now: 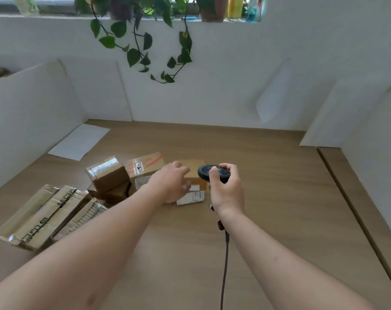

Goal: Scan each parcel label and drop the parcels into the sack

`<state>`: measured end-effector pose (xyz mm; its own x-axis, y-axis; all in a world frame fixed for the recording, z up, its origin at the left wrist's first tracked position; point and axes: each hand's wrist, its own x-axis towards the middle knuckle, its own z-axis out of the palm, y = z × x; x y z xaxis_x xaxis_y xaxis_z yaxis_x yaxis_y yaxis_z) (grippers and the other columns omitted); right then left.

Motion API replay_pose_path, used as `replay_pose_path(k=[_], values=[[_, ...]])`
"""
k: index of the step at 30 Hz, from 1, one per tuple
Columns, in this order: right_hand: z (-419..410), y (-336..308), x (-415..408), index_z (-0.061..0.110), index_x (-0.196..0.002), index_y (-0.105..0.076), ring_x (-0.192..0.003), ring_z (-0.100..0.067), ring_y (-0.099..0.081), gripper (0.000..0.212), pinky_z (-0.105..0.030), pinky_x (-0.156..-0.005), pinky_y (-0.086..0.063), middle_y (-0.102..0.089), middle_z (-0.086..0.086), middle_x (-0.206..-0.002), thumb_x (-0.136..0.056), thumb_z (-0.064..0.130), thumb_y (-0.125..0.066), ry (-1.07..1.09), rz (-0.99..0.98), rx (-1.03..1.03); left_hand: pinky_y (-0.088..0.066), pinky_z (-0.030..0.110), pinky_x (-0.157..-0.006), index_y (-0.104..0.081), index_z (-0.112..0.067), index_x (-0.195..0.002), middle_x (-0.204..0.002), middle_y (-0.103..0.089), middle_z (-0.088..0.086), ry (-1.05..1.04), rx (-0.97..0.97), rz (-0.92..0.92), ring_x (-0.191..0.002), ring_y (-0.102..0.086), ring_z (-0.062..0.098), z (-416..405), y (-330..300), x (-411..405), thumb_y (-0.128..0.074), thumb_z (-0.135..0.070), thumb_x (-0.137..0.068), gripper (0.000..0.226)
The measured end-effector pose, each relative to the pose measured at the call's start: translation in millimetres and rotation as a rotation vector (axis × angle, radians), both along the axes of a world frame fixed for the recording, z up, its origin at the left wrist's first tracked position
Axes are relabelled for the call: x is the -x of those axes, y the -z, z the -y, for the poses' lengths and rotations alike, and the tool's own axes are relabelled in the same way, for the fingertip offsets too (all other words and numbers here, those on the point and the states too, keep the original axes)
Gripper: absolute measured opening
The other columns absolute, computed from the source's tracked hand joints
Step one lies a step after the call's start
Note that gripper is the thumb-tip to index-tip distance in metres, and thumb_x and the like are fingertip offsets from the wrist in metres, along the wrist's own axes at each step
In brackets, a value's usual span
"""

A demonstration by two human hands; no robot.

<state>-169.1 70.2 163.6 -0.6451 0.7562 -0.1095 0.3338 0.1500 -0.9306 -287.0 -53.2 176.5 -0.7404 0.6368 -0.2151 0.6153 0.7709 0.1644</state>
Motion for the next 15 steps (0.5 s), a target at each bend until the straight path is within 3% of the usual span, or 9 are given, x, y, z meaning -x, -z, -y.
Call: replay_pose_path(k=[7, 15], values=[[-31, 54, 40, 0.038, -0.116, -0.059, -0.097, -0.018, -0.067, 0.019, -0.040, -0.085, -0.057, -0.067, 0.020, -0.099, -0.100, 0.049, -0.062, -0.021, 0.077, 0.073, -0.039, 0.045, -0.118, -0.035, -0.024, -0.161, -0.166, -0.030, 0.008, -0.026, 0.073, 0.076, -0.150, -0.034, 0.031, -27, 53, 47, -0.057, -0.041, -0.104, 0.064], [-32, 91, 64, 0.040, -0.117, -0.058, -0.092, -0.005, -0.066, 0.018, -0.035, -0.080, -0.054, -0.069, 0.021, -0.100, -0.101, 0.048, -0.062, 0.006, 0.130, 0.088, -0.022, 0.052, -0.128, -0.005, -0.047, -0.165, -0.175, 0.006, 0.008, 0.030, 0.113, 0.143, -0.161, 0.004, 0.036, -48, 99, 100, -0.077, -0.051, -0.088, 0.105]])
